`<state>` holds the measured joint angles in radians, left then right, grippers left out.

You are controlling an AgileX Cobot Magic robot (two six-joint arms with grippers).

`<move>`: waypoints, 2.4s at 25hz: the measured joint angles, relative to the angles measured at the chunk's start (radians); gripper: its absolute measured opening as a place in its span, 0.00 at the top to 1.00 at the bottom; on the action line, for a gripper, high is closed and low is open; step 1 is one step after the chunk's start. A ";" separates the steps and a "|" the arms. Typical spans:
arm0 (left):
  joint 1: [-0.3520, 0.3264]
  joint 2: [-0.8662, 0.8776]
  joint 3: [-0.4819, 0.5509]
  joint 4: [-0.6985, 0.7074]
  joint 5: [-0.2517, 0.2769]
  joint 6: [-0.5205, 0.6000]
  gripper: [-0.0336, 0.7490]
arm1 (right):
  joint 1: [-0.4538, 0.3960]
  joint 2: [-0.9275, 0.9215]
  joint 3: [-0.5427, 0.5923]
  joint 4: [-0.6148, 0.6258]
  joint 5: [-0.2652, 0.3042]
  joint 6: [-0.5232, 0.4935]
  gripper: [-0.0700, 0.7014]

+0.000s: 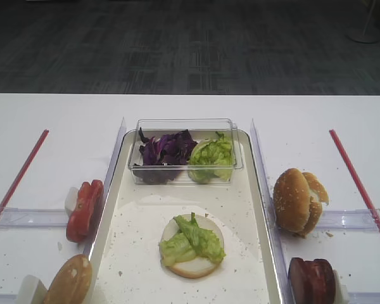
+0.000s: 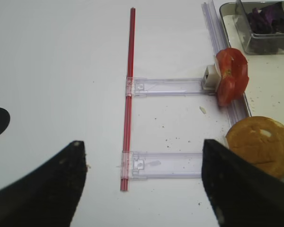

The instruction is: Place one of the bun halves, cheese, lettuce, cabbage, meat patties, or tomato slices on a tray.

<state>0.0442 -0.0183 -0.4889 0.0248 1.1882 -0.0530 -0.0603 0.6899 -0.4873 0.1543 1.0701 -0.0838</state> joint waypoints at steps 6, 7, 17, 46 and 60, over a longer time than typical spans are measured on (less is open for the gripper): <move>0.000 0.000 0.000 0.000 0.000 0.000 0.35 | 0.000 -0.182 0.008 -0.004 0.022 0.011 0.06; 0.000 0.000 0.000 0.000 0.000 0.000 0.35 | 0.000 -0.207 0.008 -0.004 0.025 0.011 0.06; 0.000 0.000 0.000 0.000 0.000 0.000 0.35 | 0.000 -0.478 0.008 -0.008 0.042 0.011 0.06; 0.000 0.000 0.005 0.000 0.000 0.000 0.35 | 0.000 -0.706 0.008 -0.014 0.059 0.011 0.06; 0.000 0.000 0.005 0.000 0.000 0.000 0.35 | 0.000 -0.706 0.008 -0.014 0.059 0.011 0.06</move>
<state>0.0442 -0.0183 -0.4839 0.0248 1.1882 -0.0530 -0.0603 -0.0162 -0.4791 0.1400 1.1286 -0.0730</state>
